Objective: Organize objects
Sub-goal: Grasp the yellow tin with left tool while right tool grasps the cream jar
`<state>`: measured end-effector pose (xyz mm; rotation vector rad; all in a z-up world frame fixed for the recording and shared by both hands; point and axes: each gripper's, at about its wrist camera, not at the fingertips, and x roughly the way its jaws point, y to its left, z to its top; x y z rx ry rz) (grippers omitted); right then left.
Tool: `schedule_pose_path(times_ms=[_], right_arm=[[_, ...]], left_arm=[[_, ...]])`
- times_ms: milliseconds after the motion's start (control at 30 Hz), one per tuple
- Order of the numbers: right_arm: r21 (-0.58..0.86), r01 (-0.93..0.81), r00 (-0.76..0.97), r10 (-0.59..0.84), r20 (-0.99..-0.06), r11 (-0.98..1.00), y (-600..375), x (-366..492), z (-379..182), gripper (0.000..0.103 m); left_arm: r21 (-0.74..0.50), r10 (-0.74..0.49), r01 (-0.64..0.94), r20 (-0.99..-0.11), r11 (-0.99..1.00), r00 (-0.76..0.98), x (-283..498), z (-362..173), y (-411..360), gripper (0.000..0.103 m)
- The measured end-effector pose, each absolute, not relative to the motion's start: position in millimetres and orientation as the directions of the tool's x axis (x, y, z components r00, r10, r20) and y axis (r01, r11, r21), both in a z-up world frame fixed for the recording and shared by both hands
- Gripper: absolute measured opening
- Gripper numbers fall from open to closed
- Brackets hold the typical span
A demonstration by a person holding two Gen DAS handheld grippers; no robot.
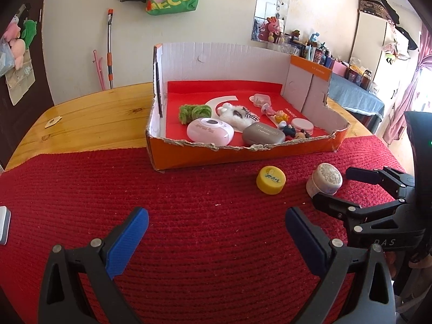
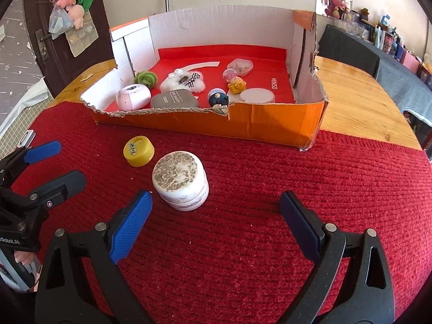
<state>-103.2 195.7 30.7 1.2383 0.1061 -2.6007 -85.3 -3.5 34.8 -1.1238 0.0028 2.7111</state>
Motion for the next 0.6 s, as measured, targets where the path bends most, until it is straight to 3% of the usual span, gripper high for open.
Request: schedule_pose_path(times_ms=[400,600], right_arm=[[-0.015,0.199,-0.587,-0.107,-0.803,-0.980,206.6,-114.0,31.2,0.097],[-0.013,0.238,-0.587,-0.133,-0.798,-0.971,219.8,-111.5,34.4,0.097]], left_arm=[[-0.087,0.218,-0.229,-0.731,-0.970,-0.647,-101.1,33.9,1.7,0.103],[-0.067,0.241,-0.286,-0.737,-0.956,-0.631,-110.9,32.1,15.5,0.103]])
